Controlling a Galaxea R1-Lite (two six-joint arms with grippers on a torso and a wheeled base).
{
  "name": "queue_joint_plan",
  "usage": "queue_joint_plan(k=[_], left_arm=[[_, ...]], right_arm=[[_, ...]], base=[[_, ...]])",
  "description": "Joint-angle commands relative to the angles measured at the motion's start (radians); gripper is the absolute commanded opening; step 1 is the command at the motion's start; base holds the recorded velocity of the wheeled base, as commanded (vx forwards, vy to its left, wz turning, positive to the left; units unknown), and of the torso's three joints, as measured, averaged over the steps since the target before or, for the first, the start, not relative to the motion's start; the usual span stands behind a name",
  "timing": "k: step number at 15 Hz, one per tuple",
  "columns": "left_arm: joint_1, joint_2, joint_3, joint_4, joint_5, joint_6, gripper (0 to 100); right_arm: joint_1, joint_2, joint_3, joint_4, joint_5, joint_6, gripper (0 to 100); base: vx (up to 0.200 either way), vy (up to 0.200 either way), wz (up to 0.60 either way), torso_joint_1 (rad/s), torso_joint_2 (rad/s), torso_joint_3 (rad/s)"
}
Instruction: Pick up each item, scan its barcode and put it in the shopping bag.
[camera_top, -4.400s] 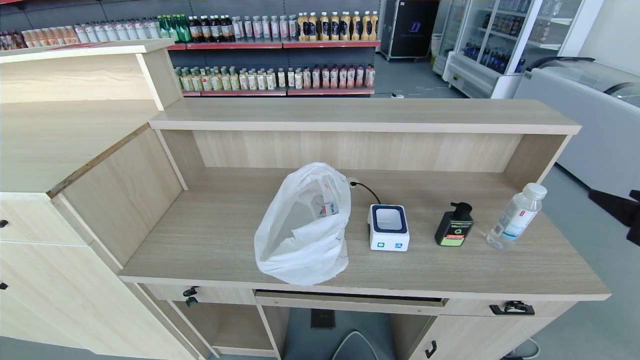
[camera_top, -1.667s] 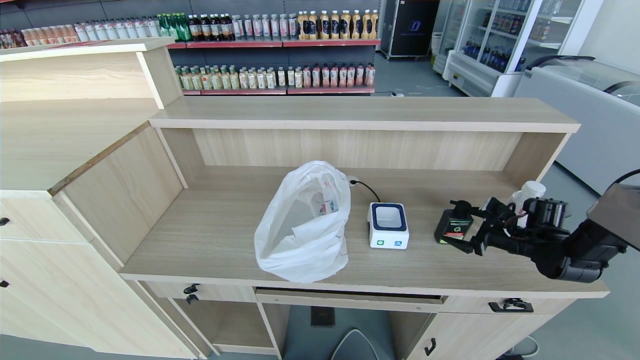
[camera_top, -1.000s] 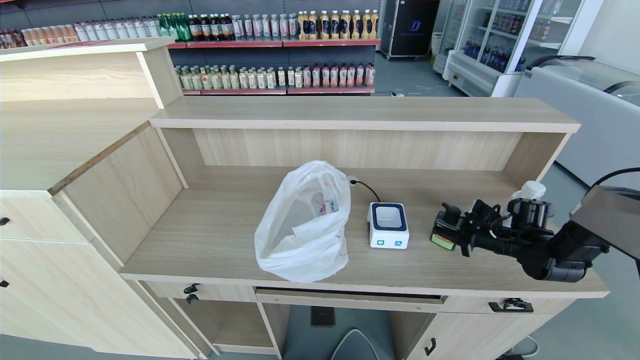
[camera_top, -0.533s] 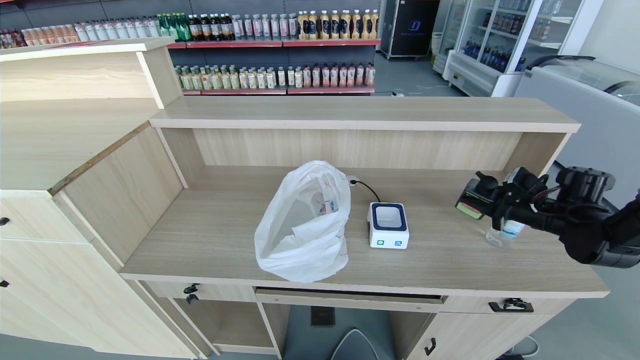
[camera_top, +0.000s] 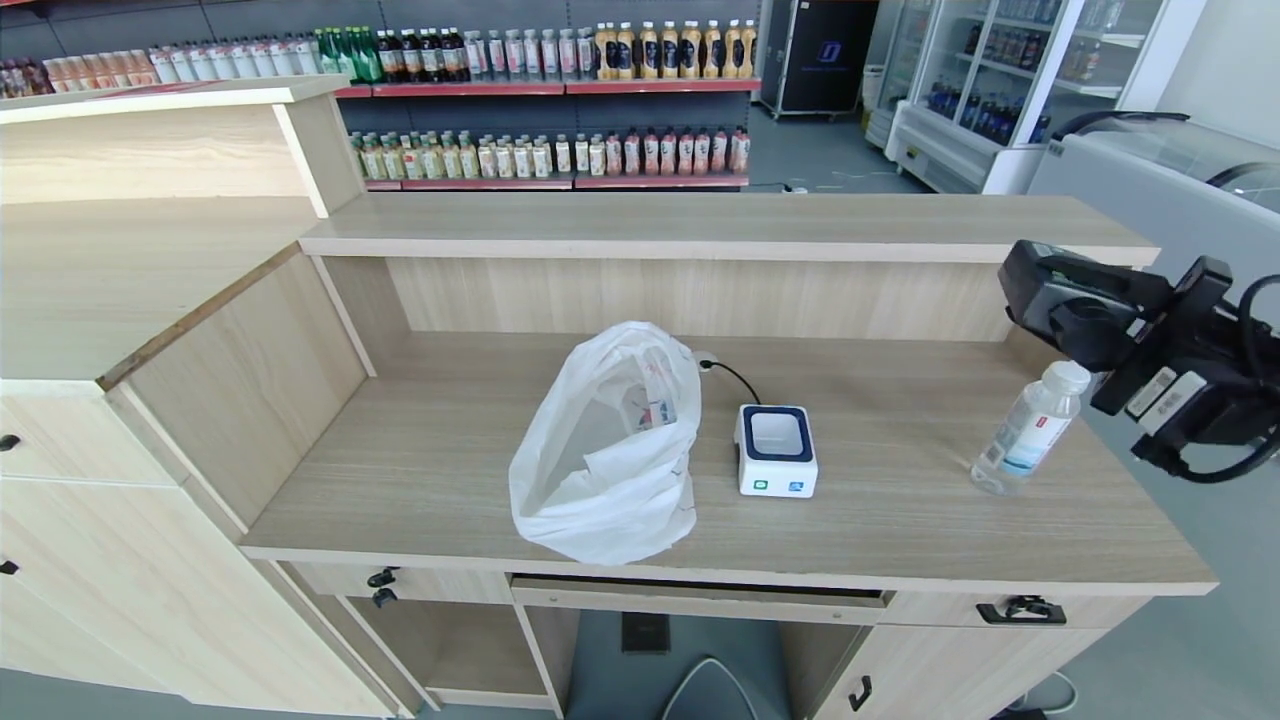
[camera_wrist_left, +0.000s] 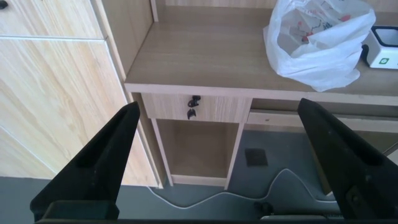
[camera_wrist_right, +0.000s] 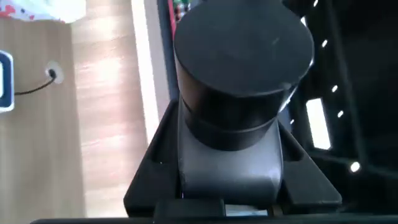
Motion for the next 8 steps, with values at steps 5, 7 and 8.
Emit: queue_joint_plan(k=[5,7,8], left_arm=[[0.000,0.000,0.000,0.000,0.000,0.001,100],[0.000,0.000,0.000,0.000,0.000,0.000,100],[0.000,0.000,0.000,0.000,0.000,0.001,100]], right_arm=[[0.681,-0.306,0.159,0.141,-0.018,-0.712,0],[0.761,-0.314,0.152,0.384,-0.021,-0.944,0],[0.763,-0.332,0.156,0.460,-0.021,-0.998,0]], base=[[0.000,0.000,0.00,0.000,0.00,0.000],[0.000,0.000,0.00,0.000,0.00,0.000],[0.000,0.000,0.00,0.000,0.00,0.000]])
